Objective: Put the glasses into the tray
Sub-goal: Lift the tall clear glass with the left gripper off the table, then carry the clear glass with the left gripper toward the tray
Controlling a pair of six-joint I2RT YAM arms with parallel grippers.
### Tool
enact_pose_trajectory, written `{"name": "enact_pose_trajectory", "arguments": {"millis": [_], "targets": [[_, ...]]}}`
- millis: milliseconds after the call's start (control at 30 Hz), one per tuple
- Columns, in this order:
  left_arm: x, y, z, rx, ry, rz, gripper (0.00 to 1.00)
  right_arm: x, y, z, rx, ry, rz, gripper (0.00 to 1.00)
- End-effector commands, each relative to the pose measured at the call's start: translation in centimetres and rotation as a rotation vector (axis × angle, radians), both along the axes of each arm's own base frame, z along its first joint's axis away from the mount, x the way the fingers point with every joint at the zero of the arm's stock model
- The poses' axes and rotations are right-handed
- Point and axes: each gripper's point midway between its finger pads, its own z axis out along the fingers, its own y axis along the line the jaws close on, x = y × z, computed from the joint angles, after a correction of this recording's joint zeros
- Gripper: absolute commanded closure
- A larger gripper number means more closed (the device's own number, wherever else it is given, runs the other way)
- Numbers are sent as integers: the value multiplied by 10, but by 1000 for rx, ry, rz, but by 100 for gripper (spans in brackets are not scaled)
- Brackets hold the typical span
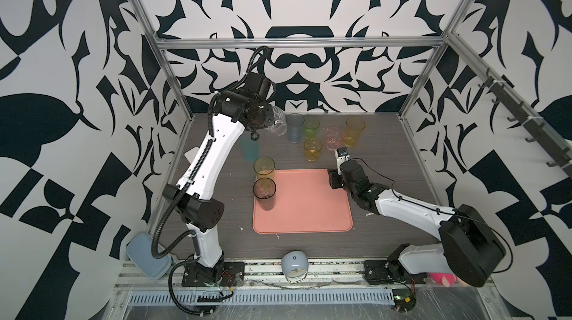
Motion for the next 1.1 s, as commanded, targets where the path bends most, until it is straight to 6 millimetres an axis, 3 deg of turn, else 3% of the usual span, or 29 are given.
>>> {"name": "enact_pose_trajectory", "arguments": {"millis": [0, 200, 400, 567, 733, 1067], "targets": [[-26, 32, 21, 44, -10, 53, 100, 3, 0, 22, 19, -58, -3, 41], [-56, 66, 33, 102, -10, 101, 100, 2, 0, 23, 19, -56, 1, 41], [-92, 96, 27, 146, 34, 150, 100, 1, 1, 23, 21, -54, 6, 41], [-132, 120, 8, 179, 116, 213, 100, 0, 3, 23, 30, -49, 16, 41], [-163, 131, -18, 192, 203, 227, 100, 0, 8, 22, 41, -42, 38, 41], [-213, 135, -61, 157, 342, 203, 100, -7, 30, 24, 98, -41, 157, 42]]}}
